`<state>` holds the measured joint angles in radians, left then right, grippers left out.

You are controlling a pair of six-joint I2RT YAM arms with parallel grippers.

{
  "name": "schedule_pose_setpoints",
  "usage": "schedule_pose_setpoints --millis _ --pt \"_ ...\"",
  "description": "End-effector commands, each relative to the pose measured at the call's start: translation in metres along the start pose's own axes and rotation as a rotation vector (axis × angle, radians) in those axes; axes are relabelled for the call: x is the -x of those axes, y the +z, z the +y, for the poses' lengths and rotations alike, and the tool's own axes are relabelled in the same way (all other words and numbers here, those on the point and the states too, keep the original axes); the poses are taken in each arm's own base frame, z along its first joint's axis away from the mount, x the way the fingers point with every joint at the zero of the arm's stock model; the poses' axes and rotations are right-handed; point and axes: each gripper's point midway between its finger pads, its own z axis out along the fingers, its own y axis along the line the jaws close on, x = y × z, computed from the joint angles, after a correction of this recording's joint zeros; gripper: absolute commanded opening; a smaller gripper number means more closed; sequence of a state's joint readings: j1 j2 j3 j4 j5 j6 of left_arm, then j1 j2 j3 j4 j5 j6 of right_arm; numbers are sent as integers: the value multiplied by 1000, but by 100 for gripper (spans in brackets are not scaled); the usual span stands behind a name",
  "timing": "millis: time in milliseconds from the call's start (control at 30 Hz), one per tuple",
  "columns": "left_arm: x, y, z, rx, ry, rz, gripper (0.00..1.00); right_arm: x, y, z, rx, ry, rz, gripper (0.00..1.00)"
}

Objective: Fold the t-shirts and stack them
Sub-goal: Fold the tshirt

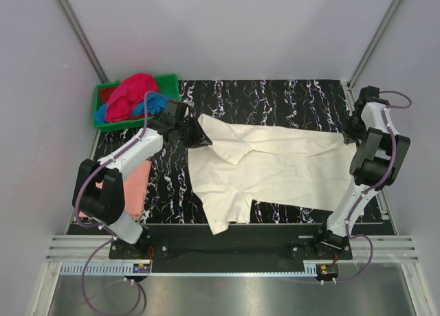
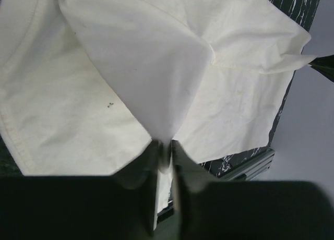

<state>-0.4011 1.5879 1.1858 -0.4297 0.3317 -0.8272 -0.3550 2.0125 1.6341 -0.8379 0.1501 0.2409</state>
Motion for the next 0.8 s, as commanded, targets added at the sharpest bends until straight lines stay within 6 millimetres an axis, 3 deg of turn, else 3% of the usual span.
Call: schedule_pose_setpoints --millis 0,33,67,100,133,167,300,433,467,533,567,633,767 --pt "-5 -3 -3 -22 57 23 26 -10 -11 -22 -93 14 8 7" --pt "-4 -5 -3 -17 69 18 34 -12 -12 -27 -118 13 11 13" --pt "-2 -11 -5 -19 114 3 43 -19 -14 -35 -151 16 14 34" --pt "0 -16 0 14 136 -14 56 -19 -15 -36 -155 19 8 44" --pt "3 -21 2 33 162 -29 62 -19 -18 -36 -152 22 -1 50" --pt "5 -29 6 59 217 -41 66 -16 -23 -35 -139 23 -20 56" --pt "43 -44 -1 92 368 -161 75 18 -35 -20 -74 33 -106 61" --pt "83 -30 -18 52 461 -170 74 41 -31 4 33 26 -135 63" --pt "96 -19 -20 72 492 -143 66 47 -31 7 45 21 -139 63" --pt "110 -6 -16 123 511 -129 64 51 -31 9 49 12 -151 63" --pt "118 9 -10 155 514 -109 63 54 -30 10 54 3 -161 63" --pt "123 35 8 196 475 -68 57 57 -28 9 43 0 -156 61" --pt "127 62 20 178 364 -50 47 59 -18 15 65 43 -153 58"
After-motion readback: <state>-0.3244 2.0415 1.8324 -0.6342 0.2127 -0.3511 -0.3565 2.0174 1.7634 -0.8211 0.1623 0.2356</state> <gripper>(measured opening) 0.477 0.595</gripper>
